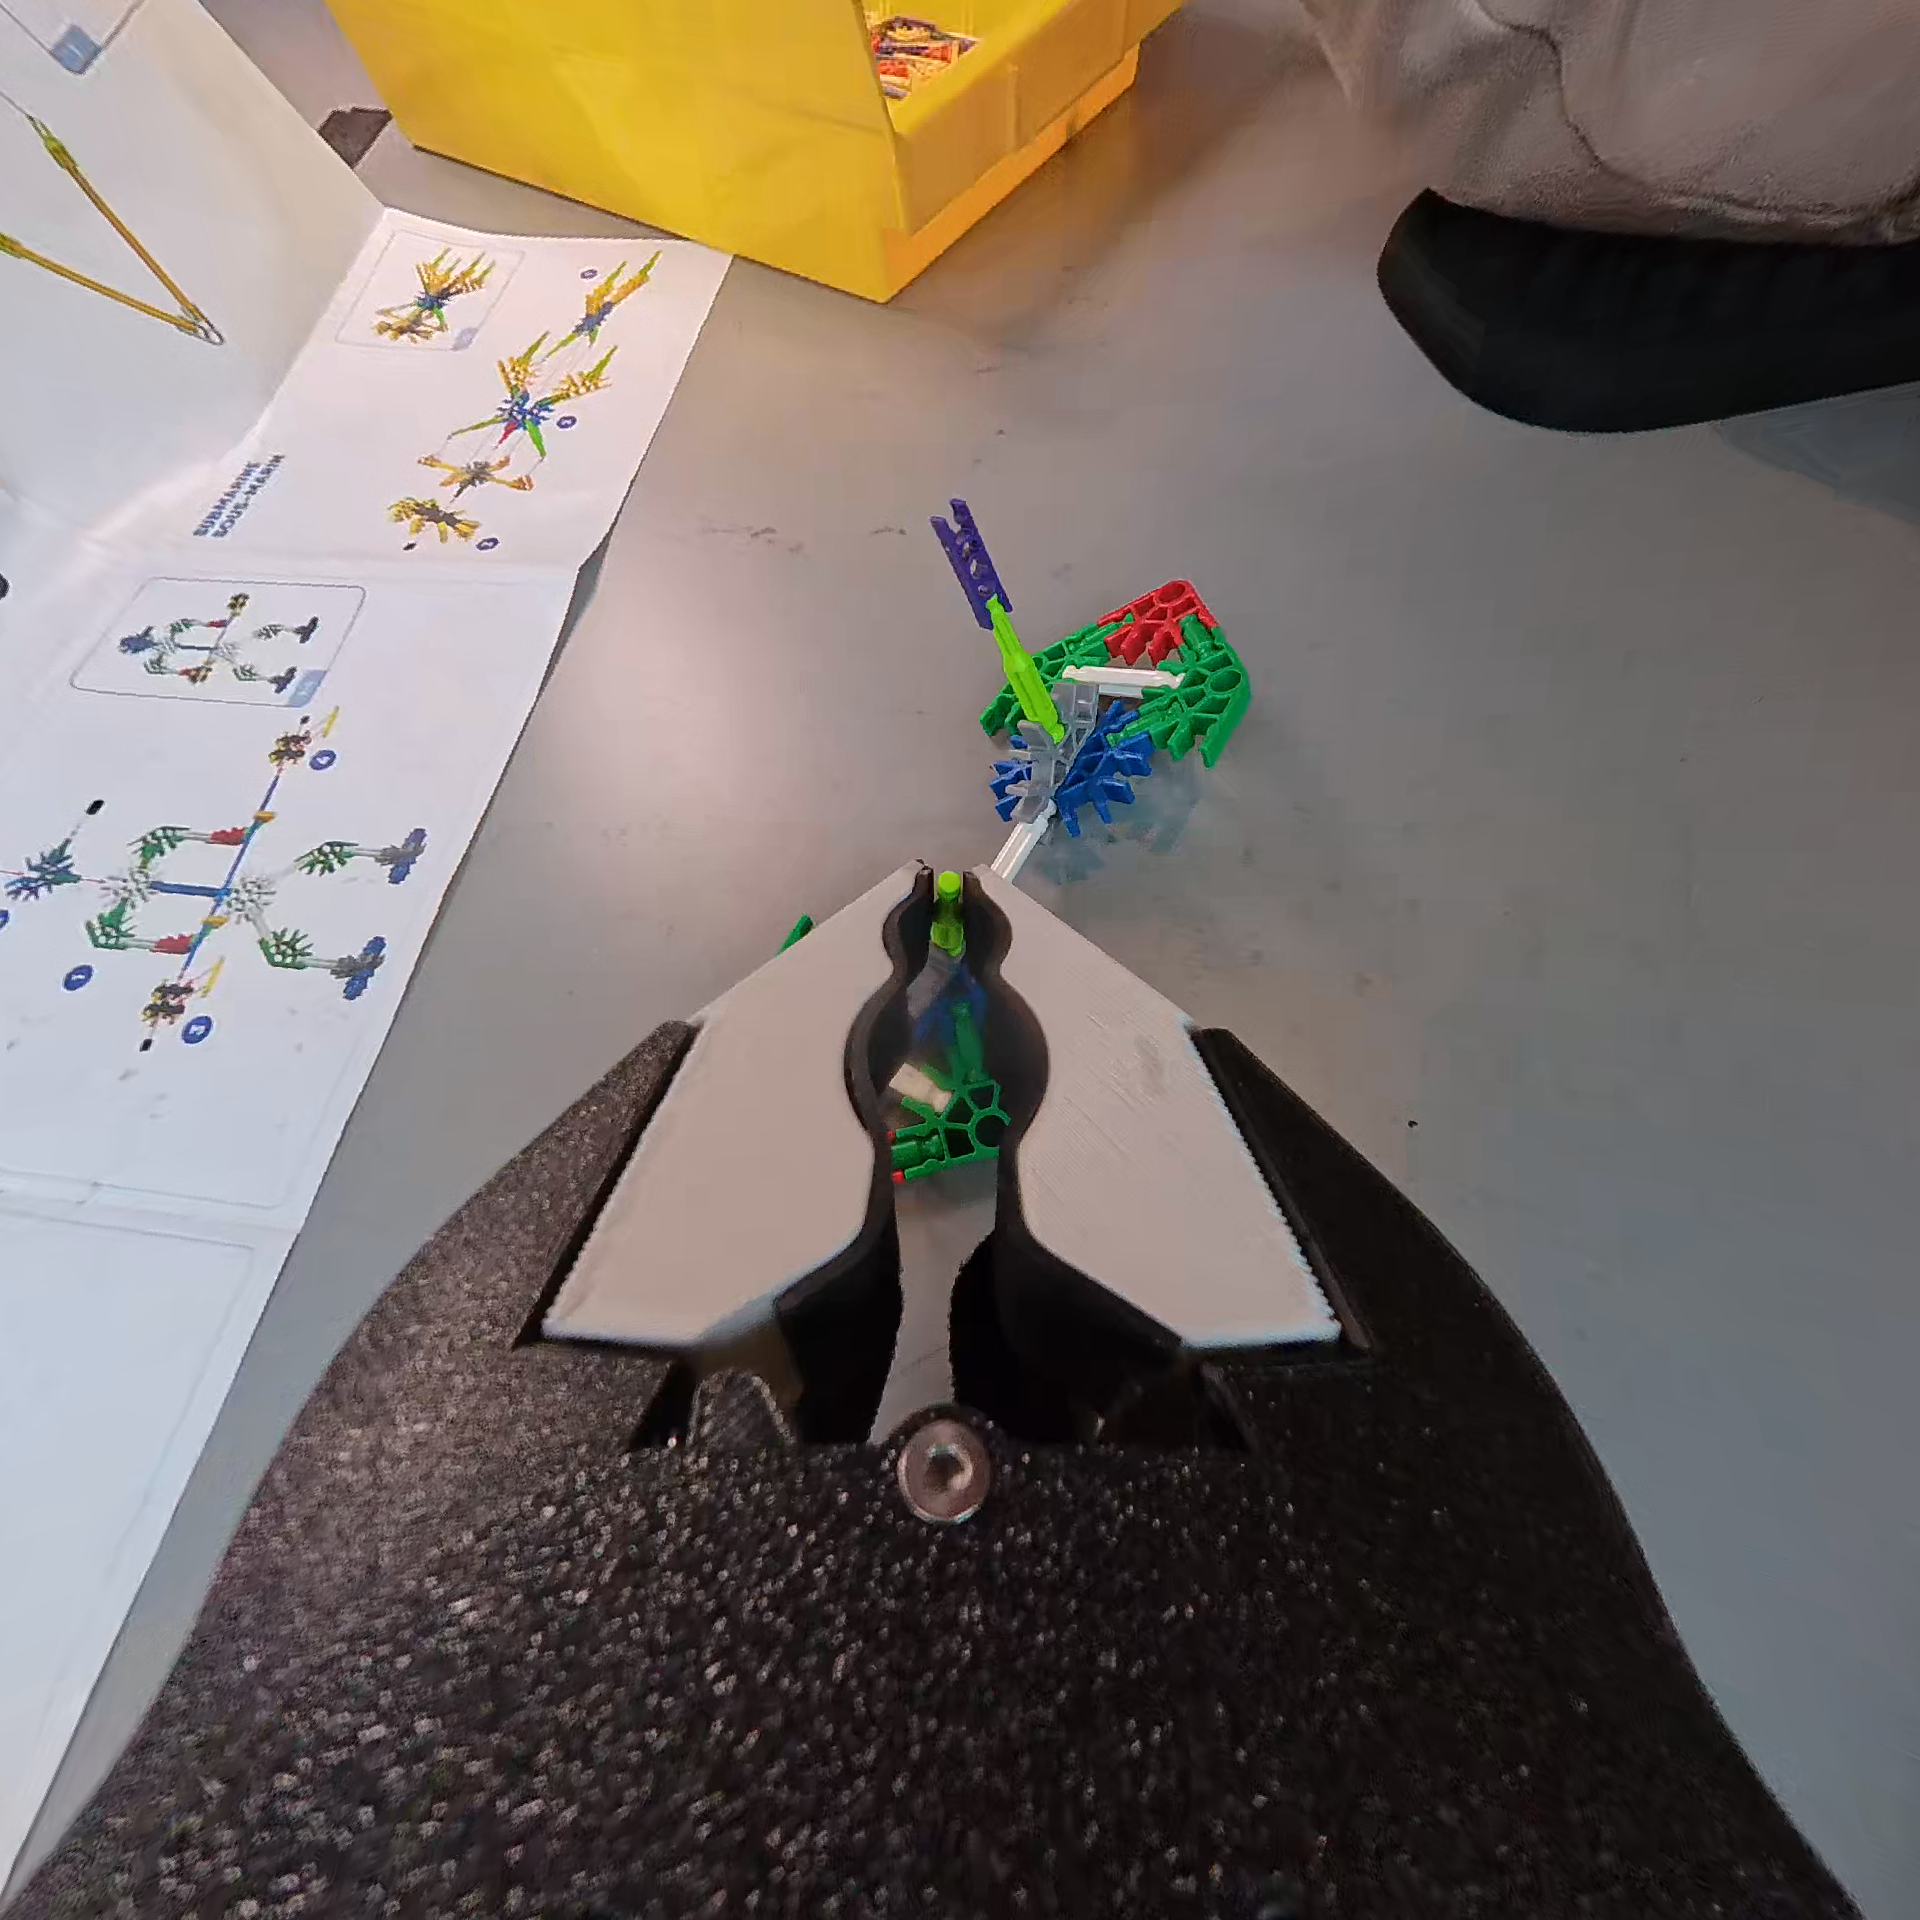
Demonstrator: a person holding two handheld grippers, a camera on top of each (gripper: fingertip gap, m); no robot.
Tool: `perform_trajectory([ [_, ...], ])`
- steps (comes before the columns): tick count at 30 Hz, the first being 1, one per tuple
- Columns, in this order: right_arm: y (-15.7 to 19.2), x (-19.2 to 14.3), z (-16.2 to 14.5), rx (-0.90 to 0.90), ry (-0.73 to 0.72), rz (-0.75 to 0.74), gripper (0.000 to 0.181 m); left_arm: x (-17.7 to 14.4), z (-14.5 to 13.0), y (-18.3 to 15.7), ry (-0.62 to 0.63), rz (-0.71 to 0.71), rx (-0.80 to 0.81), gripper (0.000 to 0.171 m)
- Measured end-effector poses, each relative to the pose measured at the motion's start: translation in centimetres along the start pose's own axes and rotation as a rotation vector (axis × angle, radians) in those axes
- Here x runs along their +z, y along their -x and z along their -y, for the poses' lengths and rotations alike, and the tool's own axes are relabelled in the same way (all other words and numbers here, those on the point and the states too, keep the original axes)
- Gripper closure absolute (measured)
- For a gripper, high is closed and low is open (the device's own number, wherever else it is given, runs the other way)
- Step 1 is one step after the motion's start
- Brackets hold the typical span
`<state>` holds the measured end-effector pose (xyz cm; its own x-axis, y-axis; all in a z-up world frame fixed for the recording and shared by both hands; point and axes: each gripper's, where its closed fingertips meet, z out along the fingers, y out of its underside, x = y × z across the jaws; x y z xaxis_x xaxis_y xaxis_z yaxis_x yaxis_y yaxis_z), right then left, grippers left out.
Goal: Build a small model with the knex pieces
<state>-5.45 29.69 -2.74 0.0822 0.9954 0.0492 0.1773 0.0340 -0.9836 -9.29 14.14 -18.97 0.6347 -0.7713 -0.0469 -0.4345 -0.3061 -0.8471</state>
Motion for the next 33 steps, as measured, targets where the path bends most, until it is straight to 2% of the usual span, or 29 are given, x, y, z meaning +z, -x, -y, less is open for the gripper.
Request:
perform_trajectory([
  [2, -5.2, -3.4, 0.4, 0.01, 0.004, -0.192, 0.178, 0.1, 0.0, 0.1, 0.003, 0.002, -0.021, 0.168],
  [4, -11.0, -7.4, -0.6, 0.023, 0.032, -0.431, 0.179, 0.2, 0.1, 0.1, 0.003, 0.002, -0.041, 0.168],
  [7, -18.7, -13.8, -5.8, 0.082, 0.195, -0.79, 0.179, 0.4, 0.2, -0.1, -0.007, -0.007, -0.055, 0.167],
  [10, -21.3, -16.8, -10.3, 0.124, 0.372, -0.92, 0.174, 0.4, 0.2, 0.0, -0.009, -0.003, -0.068, 0.167],
  [12, -21.4, -16.6, -10.7, 0.123, 0.396, -0.921, 0.157, 0.3, 0.1, 0.1, -0.006, 0.0, -0.078, 0.168],
  [13, -21.2, -16.2, -10.0, 0.1, 0.377, -0.915, 0.154, 0.3, 0.1, 0.2, -0.003, 0.006, -0.085, 0.168],
  [15, -19.9, -14.4, -7.7, 0.039, 0.302, -0.848, 0.15, 0.2, 0.1, 0.4, 0.007, 0.017, -0.103, 0.168],
  [17, -16.8, -11.4, -4.6, 0.011, 0.176, -0.671, 0.15, 0.1, -0.1, 0.8, 0.016, 0.034, -0.123, 0.167],
  [19, -11.8, -7.9, -1.7, 0.048, 0.052, -0.407, 0.153, -0.1, -0.2, 1.3, 0.021, 0.053, -0.14, 0.167],
  [21, -5.6, -4.6, -0.3, 0.108, 0.008, -0.097, 0.155, -0.4, -0.2, 1.8, 0.021, 0.069, -0.166, 0.167],
  [23, 0.9, -1.8, -1.0, 0.139, 0.077, 0.188, 0.155, -0.6, -0.3, 2.3, 0.017, 0.085, -0.193, 0.167],
  [25, 5.8, 0.9, -3.1, 0.104, 0.169, 0.336, 0.155, -0.9, -0.4, 2.8, 0.016, 0.101, -0.207, 0.168],
  [28, 10.5, 4.4, -8.3, 0.062, 0.37, 0.414, 0.152, -1.4, -0.9, 3.8, 0.023, 0.138, -0.232, 0.167],
  [31, 12.8, 6.3, -11.4, 0.112, 0.44, 0.437, 0.152, -1.9, -1.2, 4.7, 0.019, 0.167, -0.261, 0.167],
  [33, 13.2, 7.0, -12.1, 0.125, 0.443, 0.428, 0.17, -2.2, -1.2, 5.0, 0.008, 0.174, -0.277, 0.167],
])
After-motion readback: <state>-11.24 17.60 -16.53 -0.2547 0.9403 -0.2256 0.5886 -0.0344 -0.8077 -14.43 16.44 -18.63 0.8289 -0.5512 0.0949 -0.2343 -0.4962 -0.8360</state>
